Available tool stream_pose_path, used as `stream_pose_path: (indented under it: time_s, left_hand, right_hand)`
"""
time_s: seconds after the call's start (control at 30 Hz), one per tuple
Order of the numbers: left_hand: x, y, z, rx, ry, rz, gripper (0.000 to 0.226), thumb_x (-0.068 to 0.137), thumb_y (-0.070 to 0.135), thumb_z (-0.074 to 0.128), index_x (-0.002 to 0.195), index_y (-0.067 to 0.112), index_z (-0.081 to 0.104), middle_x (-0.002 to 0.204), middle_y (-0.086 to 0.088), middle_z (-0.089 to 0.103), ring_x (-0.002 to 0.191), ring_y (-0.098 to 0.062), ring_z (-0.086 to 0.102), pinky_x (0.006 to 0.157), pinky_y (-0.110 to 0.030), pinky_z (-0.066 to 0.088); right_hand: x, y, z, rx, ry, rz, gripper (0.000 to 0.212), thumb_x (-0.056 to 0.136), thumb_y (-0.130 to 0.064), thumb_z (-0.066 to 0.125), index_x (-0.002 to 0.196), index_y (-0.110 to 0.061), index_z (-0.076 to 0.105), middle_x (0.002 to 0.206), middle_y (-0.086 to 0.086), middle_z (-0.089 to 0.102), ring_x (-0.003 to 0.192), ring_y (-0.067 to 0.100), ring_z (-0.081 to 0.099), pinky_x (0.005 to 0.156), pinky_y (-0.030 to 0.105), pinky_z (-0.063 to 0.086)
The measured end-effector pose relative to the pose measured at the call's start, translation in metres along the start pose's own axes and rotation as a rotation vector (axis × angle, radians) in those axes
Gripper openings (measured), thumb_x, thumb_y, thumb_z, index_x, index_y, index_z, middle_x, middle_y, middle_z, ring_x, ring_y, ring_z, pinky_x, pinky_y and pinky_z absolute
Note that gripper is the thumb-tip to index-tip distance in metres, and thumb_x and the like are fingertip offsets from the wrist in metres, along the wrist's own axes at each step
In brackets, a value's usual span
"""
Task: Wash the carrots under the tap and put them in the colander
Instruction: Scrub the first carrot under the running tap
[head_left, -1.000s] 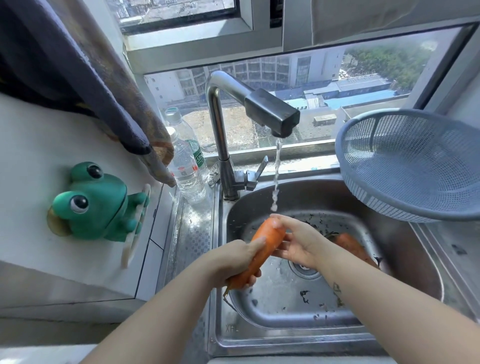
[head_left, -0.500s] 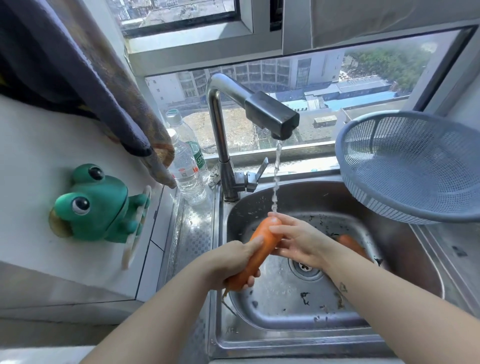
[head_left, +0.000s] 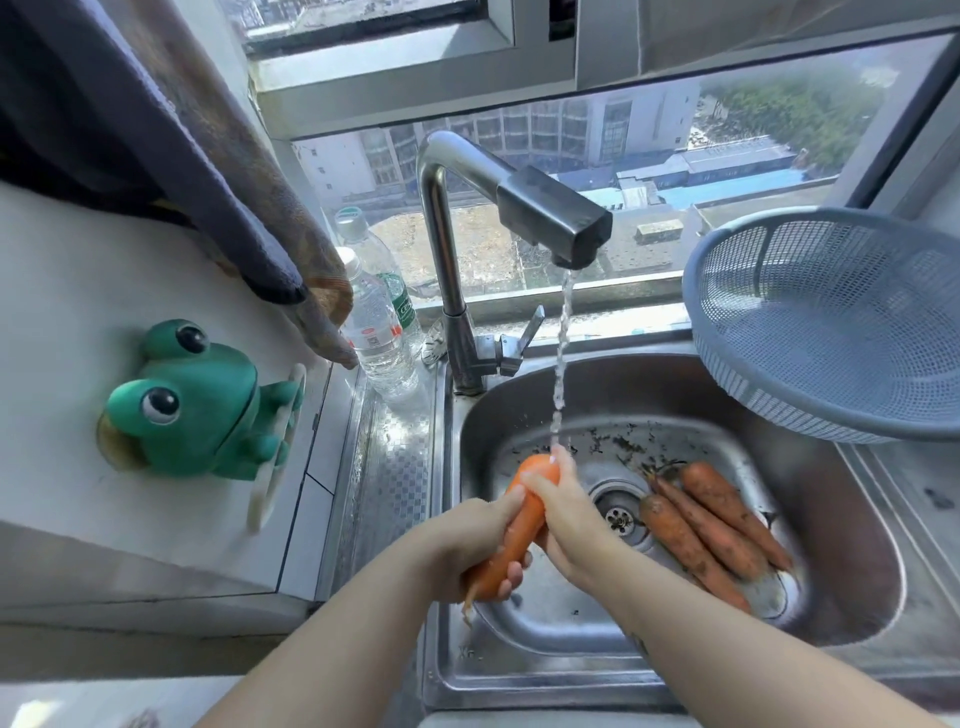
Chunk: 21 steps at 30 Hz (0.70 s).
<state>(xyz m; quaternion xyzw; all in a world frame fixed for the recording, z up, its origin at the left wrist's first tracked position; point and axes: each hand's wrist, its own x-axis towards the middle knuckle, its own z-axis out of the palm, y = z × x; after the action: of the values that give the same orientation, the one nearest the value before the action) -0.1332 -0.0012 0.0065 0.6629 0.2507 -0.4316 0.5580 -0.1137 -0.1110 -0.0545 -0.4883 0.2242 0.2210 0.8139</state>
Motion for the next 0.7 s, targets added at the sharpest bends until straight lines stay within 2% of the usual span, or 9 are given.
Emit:
stream_pose_path:
  time_s: [0.1, 0.17, 0.27, 0.33, 0.4, 0.47, 0.6, 0.67, 0.7]
  left_hand:
    - [0.007, -0.002, 0.011, 0.029, 0.058, 0.018, 0.051, 0.100, 0.051, 0.035, 0.092, 0.004, 0.053, 0.069, -0.008, 0.054, 0.046, -0.011, 0.051, 0.042, -0.020, 0.045]
    - [0.013, -0.004, 0.017, 0.085, 0.094, 0.018, 0.051, 0.100, 0.050, 0.034, 0.091, 0.003, 0.052, 0.070, -0.007, 0.054, 0.047, -0.011, 0.051, 0.043, -0.020, 0.045]
    - [0.018, -0.008, 0.018, 0.118, 0.094, -0.001, 0.046, 0.099, 0.047, 0.035, 0.091, 0.005, 0.052, 0.072, -0.007, 0.053, 0.047, -0.011, 0.051, 0.044, -0.020, 0.045]
    - [0.021, -0.007, 0.012, 0.064, 0.065, -0.021, 0.046, 0.099, 0.047, 0.036, 0.094, 0.005, 0.053, 0.072, -0.007, 0.053, 0.045, -0.010, 0.051, 0.043, -0.020, 0.045]
    - [0.022, -0.005, 0.006, -0.025, 0.029, -0.047, 0.049, 0.100, 0.049, 0.036, 0.094, 0.004, 0.054, 0.069, -0.007, 0.054, 0.045, -0.010, 0.050, 0.042, -0.020, 0.044]
    - [0.022, -0.003, 0.009, -0.066, 0.014, -0.064, 0.051, 0.100, 0.050, 0.035, 0.090, 0.004, 0.054, 0.066, -0.007, 0.053, 0.046, -0.010, 0.050, 0.042, -0.019, 0.044]
    - [0.021, -0.003, 0.022, 0.043, 0.078, -0.009, 0.049, 0.101, 0.046, 0.031, 0.086, 0.004, 0.051, 0.064, -0.006, 0.049, 0.043, -0.010, 0.047, 0.042, -0.017, 0.042]
    - [0.024, -0.004, 0.017, 0.067, 0.072, -0.004, 0.047, 0.100, 0.045, 0.034, 0.094, 0.002, 0.052, 0.069, -0.007, 0.051, 0.044, -0.010, 0.049, 0.043, -0.019, 0.044]
    - [0.022, -0.003, 0.012, 0.060, 0.064, -0.011, 0.047, 0.100, 0.045, 0.035, 0.098, 0.001, 0.052, 0.071, -0.008, 0.052, 0.044, -0.010, 0.050, 0.043, -0.020, 0.045]
  right_hand:
    - [0.010, 0.008, 0.004, -0.166, 0.121, -0.040, 0.039, 0.101, -0.017, 0.043, 0.138, -0.027, 0.034, 0.122, 0.013, 0.051, 0.107, 0.028, 0.055, 0.097, 0.046, 0.047]
    - [0.015, 0.012, 0.005, -0.198, 0.208, -0.033, 0.033, 0.103, -0.025, 0.038, 0.135, -0.022, 0.041, 0.126, 0.011, 0.052, 0.112, 0.026, 0.052, 0.102, 0.044, 0.043]
    - [0.016, 0.013, 0.002, -0.048, 0.266, 0.007, 0.027, 0.104, -0.028, 0.035, 0.126, -0.020, 0.049, 0.121, 0.011, 0.056, 0.105, 0.025, 0.055, 0.093, 0.040, 0.046]
    - [0.015, 0.013, -0.001, 0.051, 0.216, 0.032, 0.034, 0.104, -0.025, 0.035, 0.137, -0.020, 0.041, 0.117, 0.006, 0.055, 0.098, 0.022, 0.057, 0.087, 0.038, 0.046]
    - [0.015, 0.016, -0.003, 0.130, 0.138, 0.057, 0.049, 0.103, -0.018, 0.040, 0.149, -0.025, 0.025, 0.134, 0.010, 0.047, 0.109, 0.027, 0.057, 0.091, 0.042, 0.048]
    - [0.015, 0.017, -0.002, 0.075, 0.128, 0.053, 0.057, 0.102, -0.015, 0.042, 0.152, -0.026, 0.017, 0.140, 0.011, 0.043, 0.112, 0.028, 0.054, 0.094, 0.042, 0.047]
    - [0.020, 0.015, 0.000, -0.057, 0.232, 0.060, 0.038, 0.103, -0.031, 0.038, 0.140, -0.023, 0.038, 0.118, 0.009, 0.056, 0.103, 0.025, 0.054, 0.090, 0.039, 0.047]
    - [0.022, 0.011, -0.003, 0.068, 0.181, 0.105, 0.032, 0.103, -0.030, 0.039, 0.133, -0.021, 0.044, 0.101, 0.009, 0.058, 0.093, 0.026, 0.057, 0.087, 0.043, 0.050]
    - [0.021, 0.010, -0.007, 0.136, 0.115, 0.127, 0.031, 0.103, -0.027, 0.040, 0.133, -0.019, 0.044, 0.100, 0.011, 0.058, 0.091, 0.026, 0.058, 0.087, 0.046, 0.051]
